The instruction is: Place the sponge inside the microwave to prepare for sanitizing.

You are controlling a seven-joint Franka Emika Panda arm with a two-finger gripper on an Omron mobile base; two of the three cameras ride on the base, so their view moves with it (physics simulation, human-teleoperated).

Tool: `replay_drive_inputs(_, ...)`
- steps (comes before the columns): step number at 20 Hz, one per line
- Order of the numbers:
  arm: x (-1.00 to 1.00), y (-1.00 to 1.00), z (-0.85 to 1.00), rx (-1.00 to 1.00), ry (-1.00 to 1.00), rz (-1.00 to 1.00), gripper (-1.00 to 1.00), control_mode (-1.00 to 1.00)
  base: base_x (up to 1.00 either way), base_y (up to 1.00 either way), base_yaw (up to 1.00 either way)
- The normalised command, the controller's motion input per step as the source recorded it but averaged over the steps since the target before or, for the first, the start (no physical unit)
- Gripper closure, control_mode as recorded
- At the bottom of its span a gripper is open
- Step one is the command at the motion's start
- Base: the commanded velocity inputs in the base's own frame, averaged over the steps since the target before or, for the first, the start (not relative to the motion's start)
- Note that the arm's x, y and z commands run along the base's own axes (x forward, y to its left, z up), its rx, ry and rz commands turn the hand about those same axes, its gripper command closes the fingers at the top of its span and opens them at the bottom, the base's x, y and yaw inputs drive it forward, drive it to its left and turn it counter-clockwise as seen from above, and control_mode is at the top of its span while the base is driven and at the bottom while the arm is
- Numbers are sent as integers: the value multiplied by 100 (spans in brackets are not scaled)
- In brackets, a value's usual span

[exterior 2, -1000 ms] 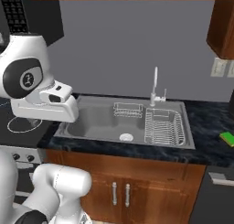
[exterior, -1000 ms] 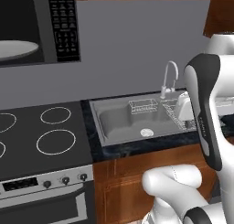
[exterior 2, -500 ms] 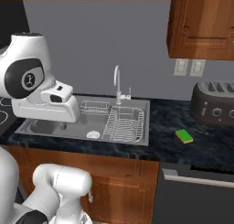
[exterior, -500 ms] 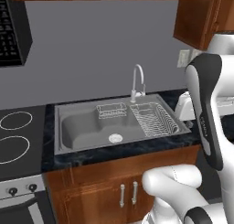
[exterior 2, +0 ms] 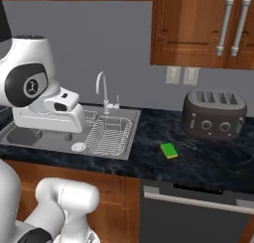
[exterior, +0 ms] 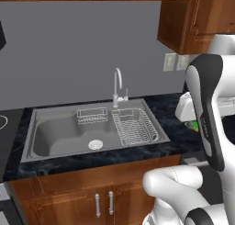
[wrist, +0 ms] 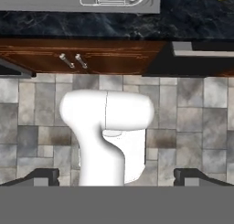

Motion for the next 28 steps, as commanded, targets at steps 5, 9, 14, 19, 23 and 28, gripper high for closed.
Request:
replay_drive_inputs(5, 0, 0, 0, 0, 0, 0, -100, 100, 23, -54, 5)
replay_drive_inputs(9, 0, 0, 0, 0, 0, 0, -100, 100, 14, -47, 0)
replay_drive_inputs(14, 0, 0, 0, 0, 0, 0, -100, 100, 21, -51, 0)
replay_drive_inputs(19, 0, 0, 0, 0, 0, 0, -100, 100, 34, -55, 2)
replay_drive_inputs(23, 0, 0, 0, 0, 0, 0, -100, 100, 34, -47, 2)
replay_drive_inputs(28, 0, 0, 0, 0, 0, 0, -100, 100, 11, -30, 2)
